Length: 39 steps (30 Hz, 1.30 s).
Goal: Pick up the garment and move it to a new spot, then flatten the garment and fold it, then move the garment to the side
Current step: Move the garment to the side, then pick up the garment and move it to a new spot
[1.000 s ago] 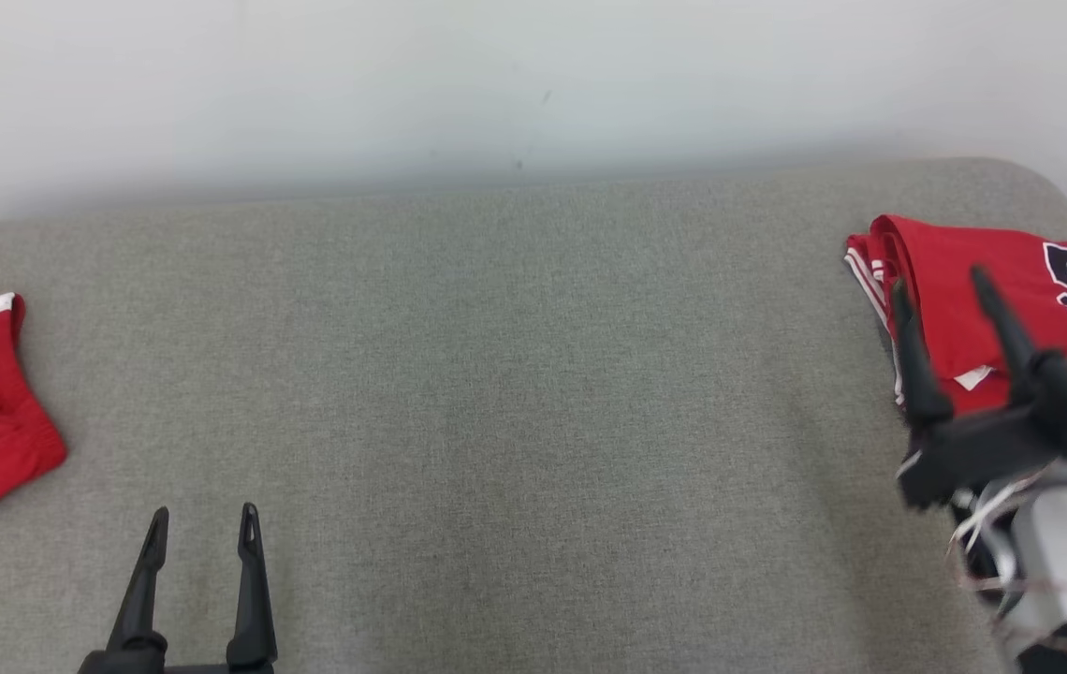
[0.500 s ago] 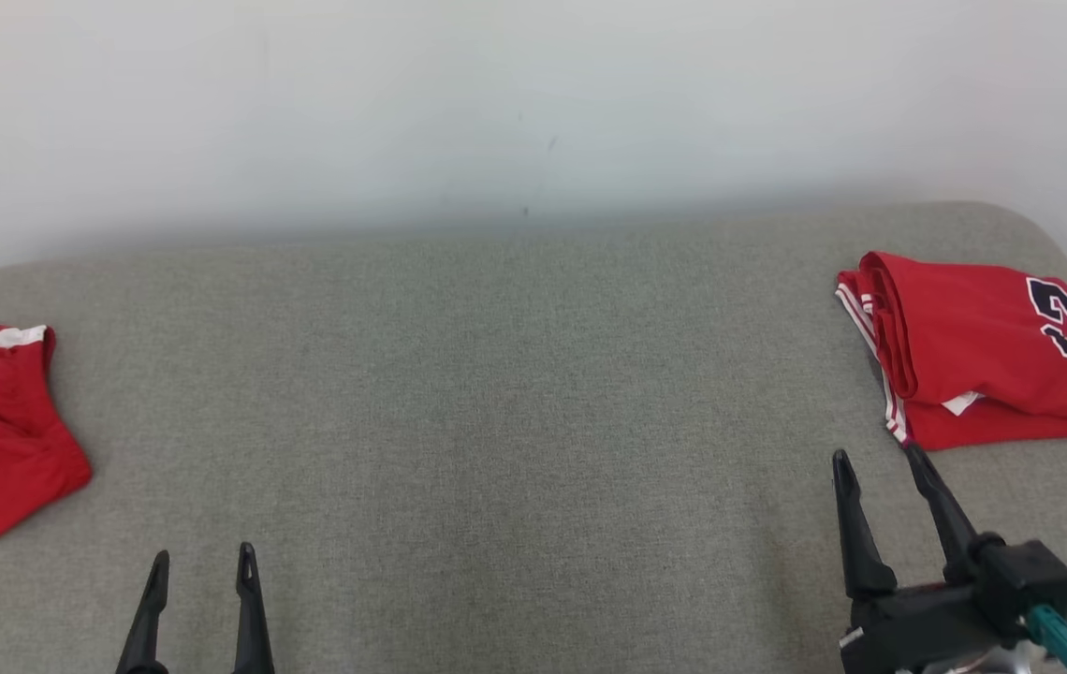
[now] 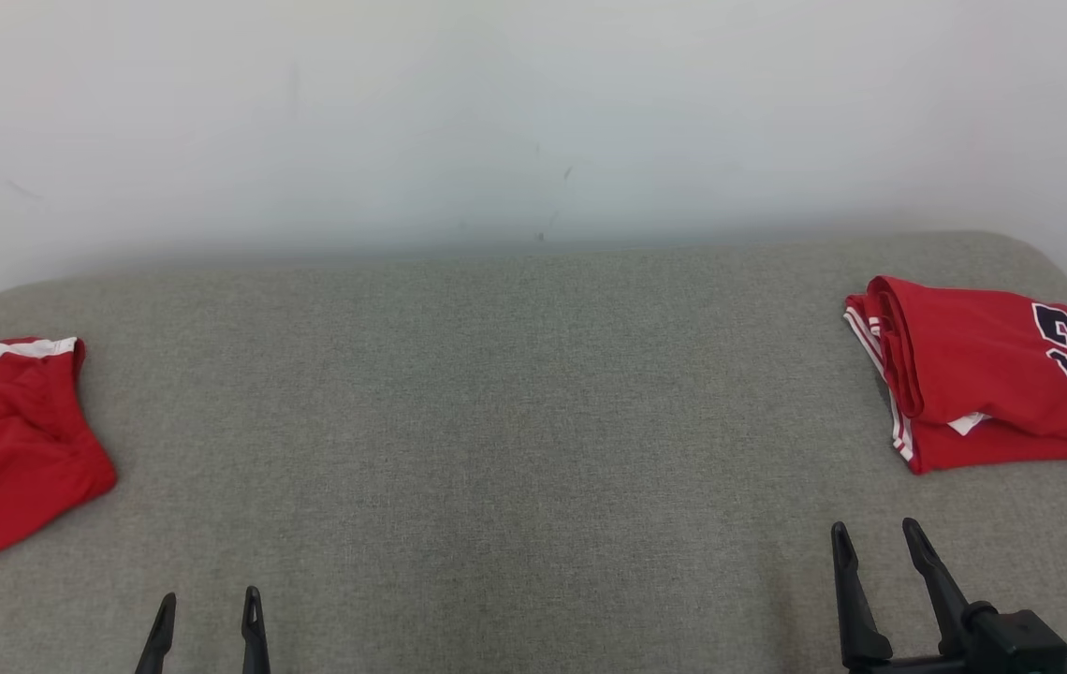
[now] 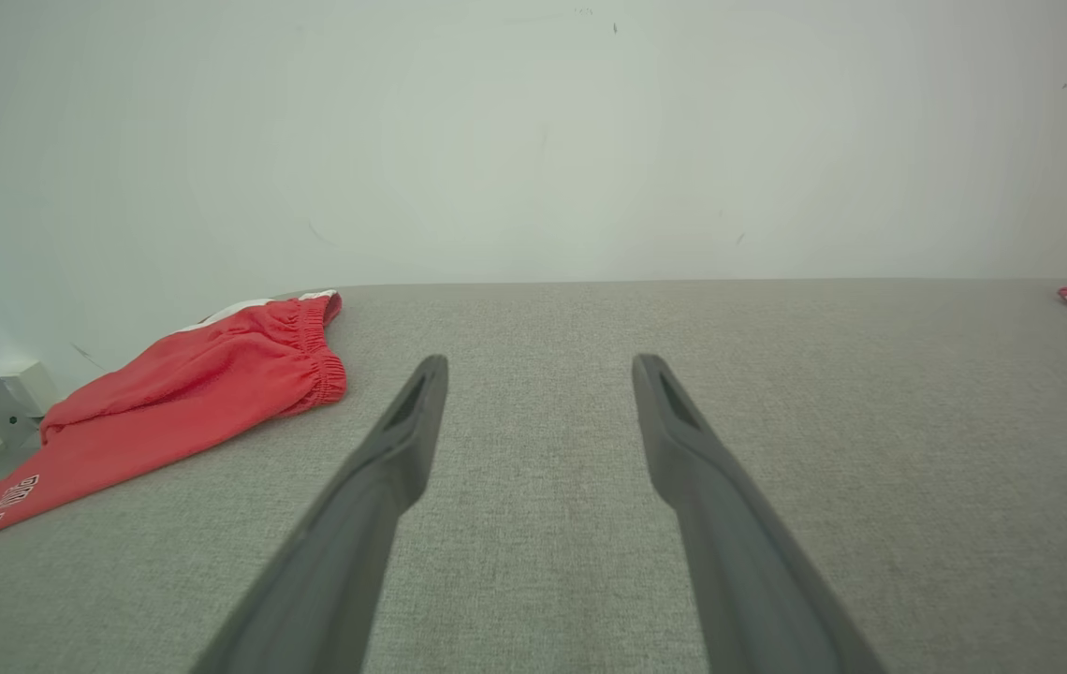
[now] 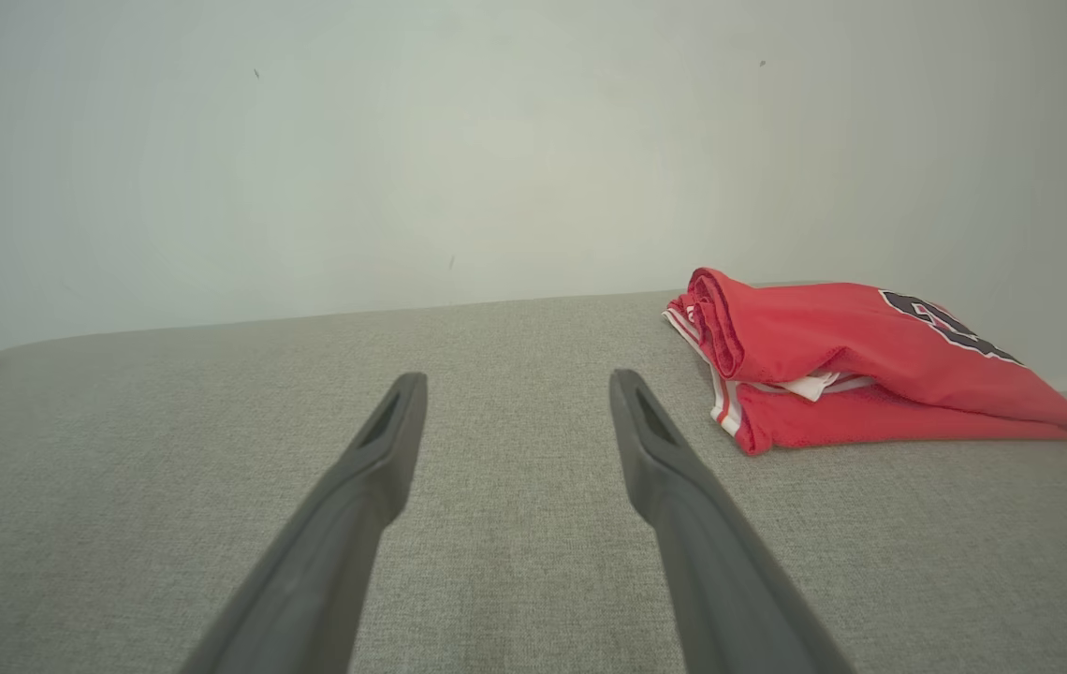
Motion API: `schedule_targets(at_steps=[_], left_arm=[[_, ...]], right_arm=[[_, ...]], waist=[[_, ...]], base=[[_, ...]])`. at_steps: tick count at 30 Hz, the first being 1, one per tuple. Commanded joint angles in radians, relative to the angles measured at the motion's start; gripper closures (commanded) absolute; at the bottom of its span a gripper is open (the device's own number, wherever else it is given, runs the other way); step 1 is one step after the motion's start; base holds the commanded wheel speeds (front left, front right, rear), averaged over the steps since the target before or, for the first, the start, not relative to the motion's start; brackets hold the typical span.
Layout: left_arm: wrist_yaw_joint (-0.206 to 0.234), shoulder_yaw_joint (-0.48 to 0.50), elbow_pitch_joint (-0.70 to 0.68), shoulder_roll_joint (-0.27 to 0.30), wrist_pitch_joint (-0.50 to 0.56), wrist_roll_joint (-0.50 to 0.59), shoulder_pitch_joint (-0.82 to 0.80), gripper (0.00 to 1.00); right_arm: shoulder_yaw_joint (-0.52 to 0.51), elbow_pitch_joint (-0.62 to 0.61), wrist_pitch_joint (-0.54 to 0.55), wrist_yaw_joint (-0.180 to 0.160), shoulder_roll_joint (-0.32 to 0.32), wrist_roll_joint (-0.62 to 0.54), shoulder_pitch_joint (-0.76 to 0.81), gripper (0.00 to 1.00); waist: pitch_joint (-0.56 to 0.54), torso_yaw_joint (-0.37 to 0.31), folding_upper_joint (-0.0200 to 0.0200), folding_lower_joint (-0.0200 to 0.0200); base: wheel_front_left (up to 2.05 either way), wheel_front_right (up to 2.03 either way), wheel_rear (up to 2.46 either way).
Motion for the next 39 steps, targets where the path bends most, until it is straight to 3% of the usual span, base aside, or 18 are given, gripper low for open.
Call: schedule_targets(at_steps=[1, 39], left_arm=[[0.0, 0.004, -0.001, -0.001, -0.003, -0.007, 0.009, 0.0], [0.022, 0.023, -0.023, -0.001, -0.003, -0.027, 0.019, 0.0]], right_arm=[[-0.004, -0.001, 0.001, -0.002, 0.005, -0.003, 0.012, 0.0], [0.017, 0.018, 0.001, -0.002, 0.013, 0.01, 0.03, 0.0]], waist=[[-0.002, 0.002, 0.0, 0.0], [0.001, 0.034, 0.0, 0.0]], base=[[0.0, 0.0, 0.0], [0.0, 0.0, 0.0]])
